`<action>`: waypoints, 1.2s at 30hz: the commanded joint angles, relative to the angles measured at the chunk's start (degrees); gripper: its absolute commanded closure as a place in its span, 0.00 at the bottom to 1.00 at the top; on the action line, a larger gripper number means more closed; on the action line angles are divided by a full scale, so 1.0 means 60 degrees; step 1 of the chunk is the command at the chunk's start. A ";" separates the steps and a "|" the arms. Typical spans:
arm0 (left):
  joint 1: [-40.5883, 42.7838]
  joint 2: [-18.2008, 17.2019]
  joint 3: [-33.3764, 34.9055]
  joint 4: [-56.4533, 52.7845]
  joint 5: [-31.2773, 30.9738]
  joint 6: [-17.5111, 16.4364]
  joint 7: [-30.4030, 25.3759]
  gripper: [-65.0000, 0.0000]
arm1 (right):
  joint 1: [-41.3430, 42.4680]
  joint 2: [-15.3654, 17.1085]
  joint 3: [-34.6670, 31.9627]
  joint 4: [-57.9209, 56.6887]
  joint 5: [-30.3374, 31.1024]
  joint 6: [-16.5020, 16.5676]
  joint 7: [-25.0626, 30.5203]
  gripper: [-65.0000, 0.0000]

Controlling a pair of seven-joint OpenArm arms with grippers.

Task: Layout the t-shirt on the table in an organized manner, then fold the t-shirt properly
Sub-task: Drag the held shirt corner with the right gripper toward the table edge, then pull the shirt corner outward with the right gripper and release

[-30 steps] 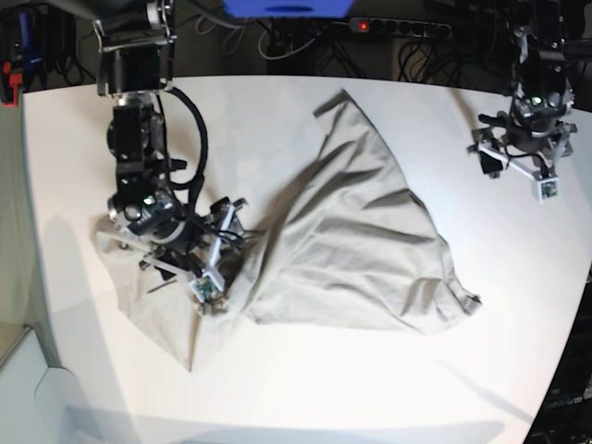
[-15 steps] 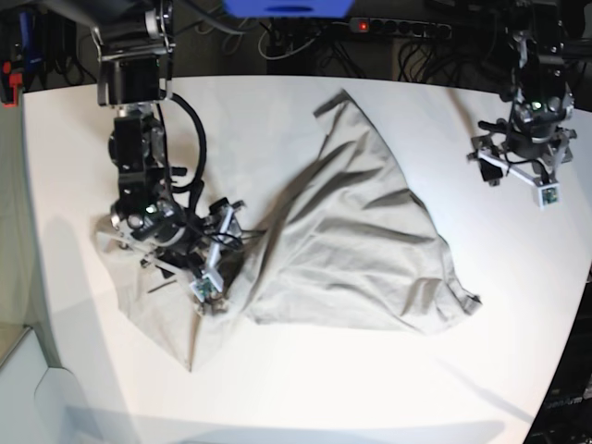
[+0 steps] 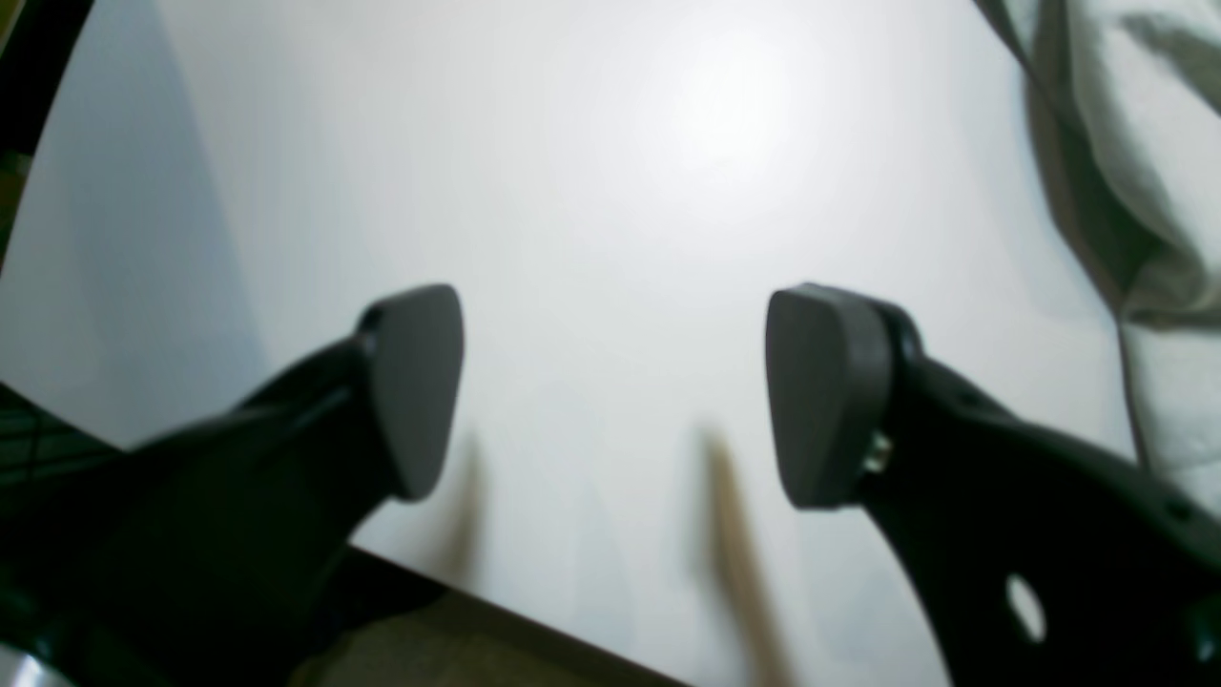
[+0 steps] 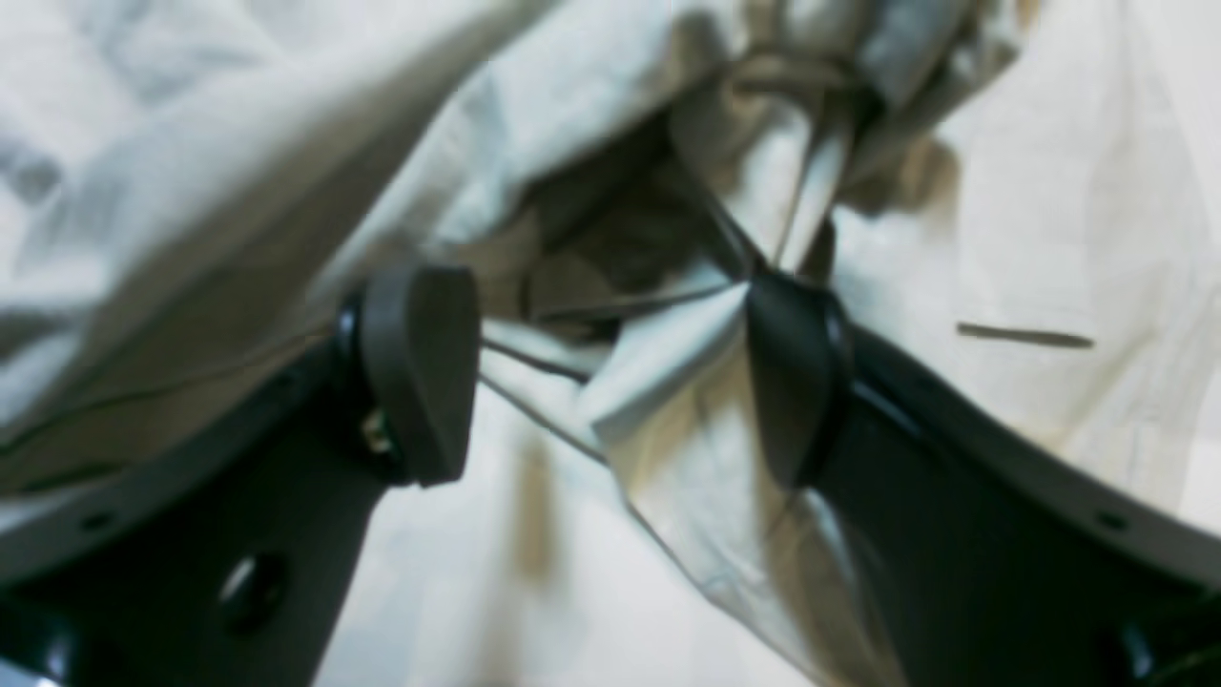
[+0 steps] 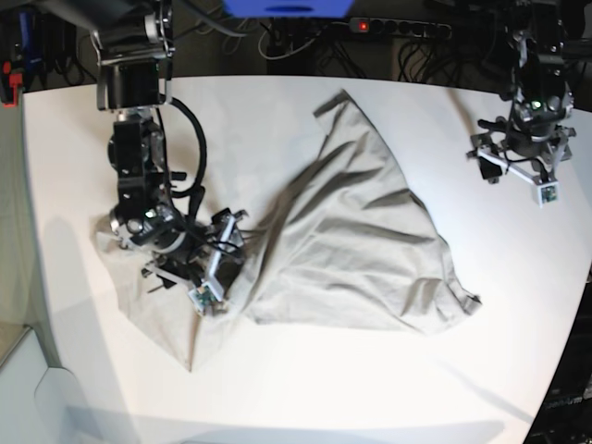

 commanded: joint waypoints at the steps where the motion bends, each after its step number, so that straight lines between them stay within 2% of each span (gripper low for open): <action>1: -0.0174 -0.0122 -0.0040 0.0132 0.0039 0.0001 -0.0137 0.27 | 0.0230 0.0023 0.0013 -0.0001 0.0107 -0.0242 0.0191 0.32; 15: -0.0292 -0.0122 -0.0040 0.0117 0.0024 0.0001 -0.0151 0.27 | 0.0347 0.0316 0.0013 -0.0485 0.0107 -0.0242 0.0250 0.33; 18: -0.0292 -0.0122 -0.0055 0.0117 0.0024 0.0001 -0.0151 0.27 | 0.0479 0.0360 0.0013 -0.0880 0.0107 -0.0242 0.0264 0.44; 20: -0.0292 -0.0122 -0.0069 0.0117 0.0024 0.0001 -0.0151 0.27 | 0.0582 0.0360 0.0013 -0.1217 0.0107 -0.0242 0.0323 0.56; 26: -0.0306 -0.0152 -0.0084 0.0117 0.0024 0.0001 -0.0151 0.27 | 0.0494 0.0360 0.0013 -0.1115 0.0107 -0.0242 0.0381 1.00; 31: -0.0248 -0.0181 -0.0084 0.0117 0.0039 0.0001 -0.0151 0.27 | -0.0356 0.0316 0.0614 0.1156 0.0122 -0.0183 -0.0263 1.00; 36: -0.0233 -0.0181 -0.0084 0.0161 0.0039 0.0001 -0.0151 0.27 | -0.1396 0.0375 0.0717 0.3779 0.0122 -0.0183 -0.1157 1.00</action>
